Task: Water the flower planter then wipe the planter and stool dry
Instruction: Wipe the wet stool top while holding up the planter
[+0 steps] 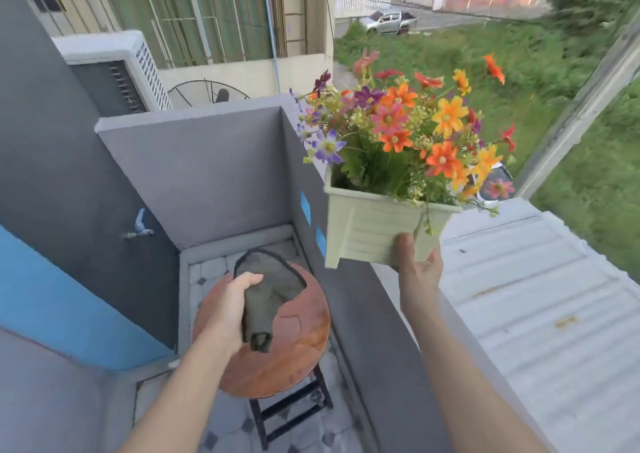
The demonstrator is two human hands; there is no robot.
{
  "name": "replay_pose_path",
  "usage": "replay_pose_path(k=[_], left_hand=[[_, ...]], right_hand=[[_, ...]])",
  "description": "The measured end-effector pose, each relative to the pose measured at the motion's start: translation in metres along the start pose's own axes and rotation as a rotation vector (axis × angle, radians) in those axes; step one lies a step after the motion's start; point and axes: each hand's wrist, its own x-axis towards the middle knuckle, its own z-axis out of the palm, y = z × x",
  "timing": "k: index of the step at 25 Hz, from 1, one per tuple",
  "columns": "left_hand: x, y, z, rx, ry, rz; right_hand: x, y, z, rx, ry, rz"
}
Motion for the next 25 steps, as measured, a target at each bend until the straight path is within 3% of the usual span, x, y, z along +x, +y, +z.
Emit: replay_pose_path(k=[8, 12, 18, 20, 23, 25], left_hand=[[0.04, -0.029, -0.004, 0.009, 0.138, 0.198], [0.06, -0.038, -0.014, 0.145, 0.149, 0.26], [0.085, -0.057, -0.057, 0.813, 0.264, 0.726], [0.088, -0.085, -0.076, 1.15, 0.206, 0.807], [0.083, -0.139, -0.096, 1.684, -0.113, 0.703], [0.093, -0.159, -0.101, 1.821, -0.216, 0.604]], right_hand=[[0.015, 0.072, -0.008, -0.046, 0.073, -0.037], [0.019, 0.085, -0.007, -0.038, 0.083, -0.059], [0.025, 0.099, -0.011, -0.131, 0.086, -0.061], [0.024, 0.101, -0.01, -0.117, 0.132, -0.057], [0.024, 0.103, -0.009, -0.15, 0.154, -0.06], [0.024, 0.104, -0.008, -0.155, 0.165, -0.031]])
